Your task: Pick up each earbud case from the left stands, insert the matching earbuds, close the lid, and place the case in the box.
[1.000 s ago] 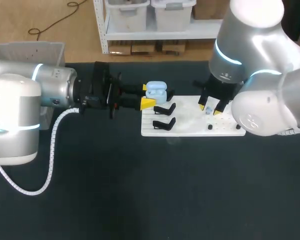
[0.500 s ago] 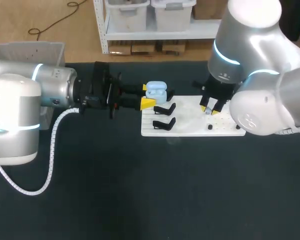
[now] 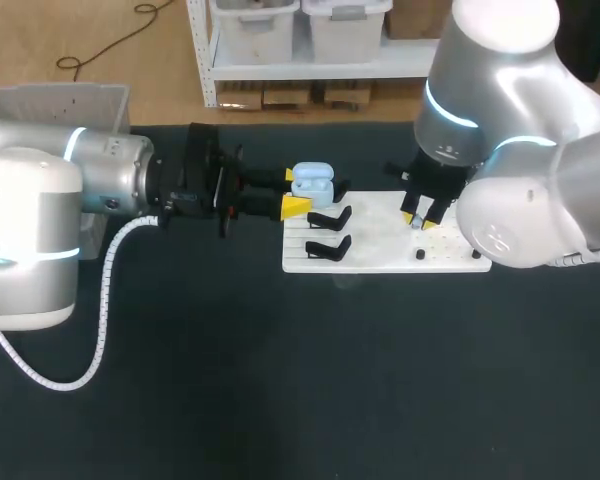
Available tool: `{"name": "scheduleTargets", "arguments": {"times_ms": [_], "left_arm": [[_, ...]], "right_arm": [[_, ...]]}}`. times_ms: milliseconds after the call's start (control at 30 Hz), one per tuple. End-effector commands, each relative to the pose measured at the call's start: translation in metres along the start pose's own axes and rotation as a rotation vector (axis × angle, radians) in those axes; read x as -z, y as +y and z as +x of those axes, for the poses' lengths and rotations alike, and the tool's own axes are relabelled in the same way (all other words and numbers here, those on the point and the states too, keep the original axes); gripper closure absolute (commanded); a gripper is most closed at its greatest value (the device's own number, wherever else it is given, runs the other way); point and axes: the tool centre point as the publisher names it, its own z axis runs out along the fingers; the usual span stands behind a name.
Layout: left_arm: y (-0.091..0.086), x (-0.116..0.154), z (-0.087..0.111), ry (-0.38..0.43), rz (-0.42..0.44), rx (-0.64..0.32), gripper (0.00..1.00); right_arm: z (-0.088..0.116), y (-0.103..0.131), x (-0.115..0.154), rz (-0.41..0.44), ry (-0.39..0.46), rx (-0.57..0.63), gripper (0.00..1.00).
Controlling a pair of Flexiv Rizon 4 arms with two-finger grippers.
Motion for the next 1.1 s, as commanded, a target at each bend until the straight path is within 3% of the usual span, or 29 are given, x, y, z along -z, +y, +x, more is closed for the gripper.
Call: {"name": "scheduleTargets", "arguments": {"times_ms": [33,500,767,1100], "left_arm": [[-0.001,0.0,0.001,-0.002,-0.004,-0.003,1.0],[-0.001,0.0,0.001,-0.002,-0.004,-0.003,1.0],[-0.001,0.0,0.001,-0.002,-0.004,-0.003,1.0],[-0.001,0.0,0.001,-0.002,-0.004,-0.003,1.0]], "right_arm": [[0.005,-0.006,0.014,-0.018,0.001,-0.009,1.0],[0.015,-0.011,0.075,-0.093,0.03,0.001,1.0],[0.018,-0.003,0.133,-0.184,0.054,0.085,1.0],[0.034,0.02,0.193,-0.217,0.122,0.279,1.0]]}}
